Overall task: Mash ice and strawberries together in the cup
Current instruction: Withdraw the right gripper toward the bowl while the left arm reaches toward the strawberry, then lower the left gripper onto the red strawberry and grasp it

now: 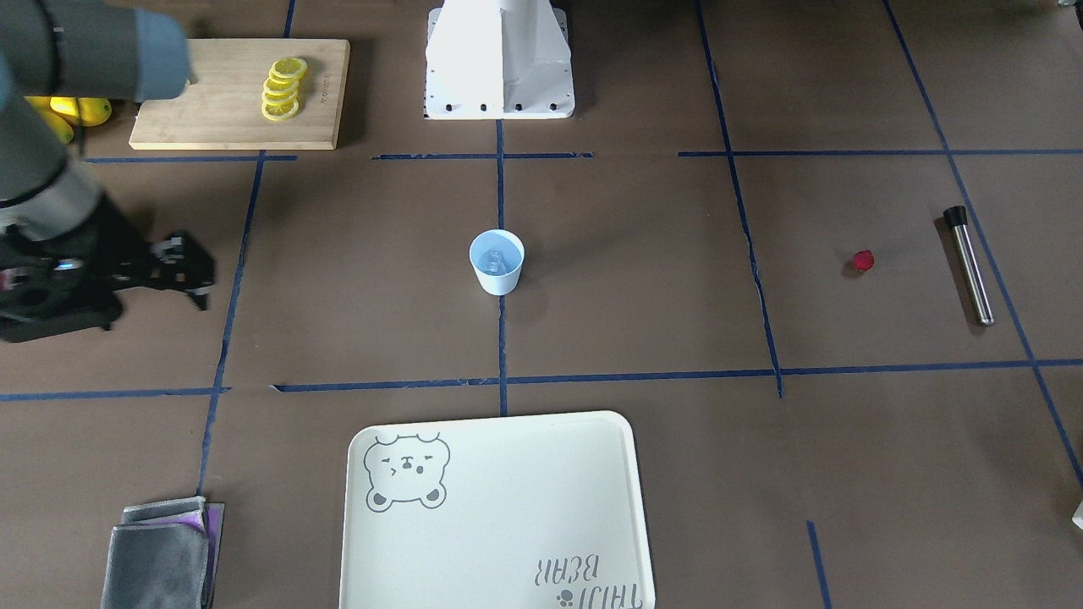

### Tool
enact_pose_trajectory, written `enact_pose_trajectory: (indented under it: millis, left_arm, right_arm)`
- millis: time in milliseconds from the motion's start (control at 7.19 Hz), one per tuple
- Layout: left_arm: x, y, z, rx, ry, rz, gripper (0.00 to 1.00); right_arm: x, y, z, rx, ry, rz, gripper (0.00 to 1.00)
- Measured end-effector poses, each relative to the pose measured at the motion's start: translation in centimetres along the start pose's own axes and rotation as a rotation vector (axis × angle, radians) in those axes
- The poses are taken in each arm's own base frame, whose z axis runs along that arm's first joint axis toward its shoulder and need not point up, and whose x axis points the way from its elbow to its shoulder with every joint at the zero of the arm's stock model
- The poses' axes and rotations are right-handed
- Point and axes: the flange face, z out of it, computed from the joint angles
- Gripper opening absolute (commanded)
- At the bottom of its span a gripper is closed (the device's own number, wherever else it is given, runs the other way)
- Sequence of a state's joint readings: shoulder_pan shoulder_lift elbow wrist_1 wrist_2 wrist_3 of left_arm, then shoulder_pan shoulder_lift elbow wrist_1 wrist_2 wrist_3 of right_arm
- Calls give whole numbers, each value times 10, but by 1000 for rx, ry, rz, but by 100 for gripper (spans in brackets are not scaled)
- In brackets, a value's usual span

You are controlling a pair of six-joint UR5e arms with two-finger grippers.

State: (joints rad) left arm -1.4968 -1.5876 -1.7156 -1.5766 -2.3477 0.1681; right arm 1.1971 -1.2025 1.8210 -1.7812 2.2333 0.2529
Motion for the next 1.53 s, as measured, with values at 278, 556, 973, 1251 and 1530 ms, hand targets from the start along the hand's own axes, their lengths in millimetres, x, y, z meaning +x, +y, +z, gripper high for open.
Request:
enact_pose_trajectory:
  millis: [278, 556, 973, 1251, 1530]
  left_arm:
    - [4, -9, -4, 13, 2, 16, 100]
    - [13, -17, -11, 39, 0, 41, 100]
    - [80, -49, 12, 37, 30, -88, 100]
    - [141, -51, 64, 32, 30, -177, 100]
    - [183, -27, 121, 23, 26, -196, 100]
  right_arm:
    - [166, 87, -15, -22, 1, -25, 99]
    - [270, 202, -2, -66, 8, 47, 100]
    - [304, 295, 21, -99, -5, 115, 100]
    - [304, 300, 22, -92, -2, 132, 100]
    - [304, 300, 22, -90, -1, 132, 100]
